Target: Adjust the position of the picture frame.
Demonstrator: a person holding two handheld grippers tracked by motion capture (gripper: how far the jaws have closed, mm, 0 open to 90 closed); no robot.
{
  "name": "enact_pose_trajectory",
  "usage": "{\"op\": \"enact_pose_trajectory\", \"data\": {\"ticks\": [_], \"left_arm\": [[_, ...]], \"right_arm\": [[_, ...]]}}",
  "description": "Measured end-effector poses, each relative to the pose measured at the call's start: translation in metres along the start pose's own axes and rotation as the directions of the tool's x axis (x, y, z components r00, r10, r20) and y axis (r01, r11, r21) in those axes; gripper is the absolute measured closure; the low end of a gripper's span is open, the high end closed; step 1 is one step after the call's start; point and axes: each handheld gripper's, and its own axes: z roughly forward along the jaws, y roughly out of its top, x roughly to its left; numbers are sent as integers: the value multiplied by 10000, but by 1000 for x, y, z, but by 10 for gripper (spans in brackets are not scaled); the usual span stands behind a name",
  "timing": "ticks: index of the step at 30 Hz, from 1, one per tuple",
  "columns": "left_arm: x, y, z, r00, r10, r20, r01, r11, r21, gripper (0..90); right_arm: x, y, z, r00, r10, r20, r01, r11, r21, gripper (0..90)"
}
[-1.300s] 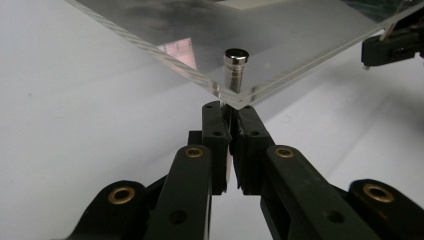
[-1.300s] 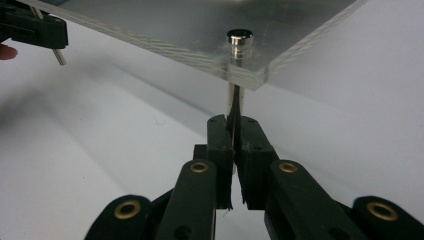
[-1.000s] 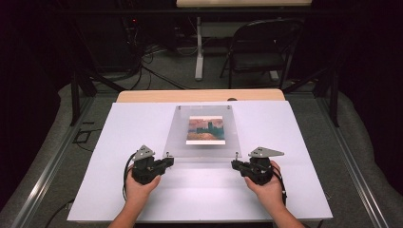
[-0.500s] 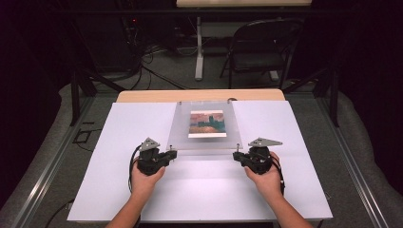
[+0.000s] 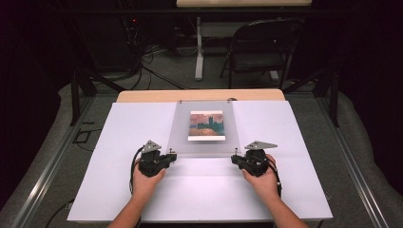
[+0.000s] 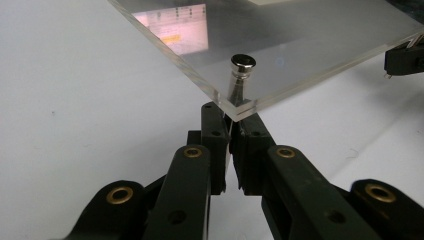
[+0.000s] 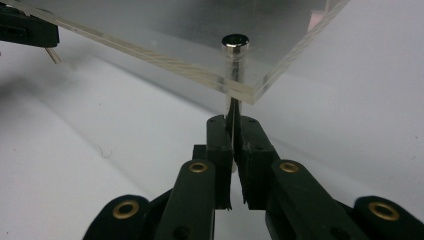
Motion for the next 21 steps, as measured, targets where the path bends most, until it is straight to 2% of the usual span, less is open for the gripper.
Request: {"op": "enact_pose_trajectory", "data": {"ticks": [9, 21], "left_arm": [[-5, -1, 6, 9999, 121, 31, -121, 9999, 77, 848], [-3, -5, 8, 9999, 160, -10, -160, 9995, 287, 846]], "right_arm": [[-7, 0, 0, 9998, 90, 183, -91, 9999, 43, 847], [-8, -5, 3, 9996, 264, 116, -265, 9996, 135, 838]]}}
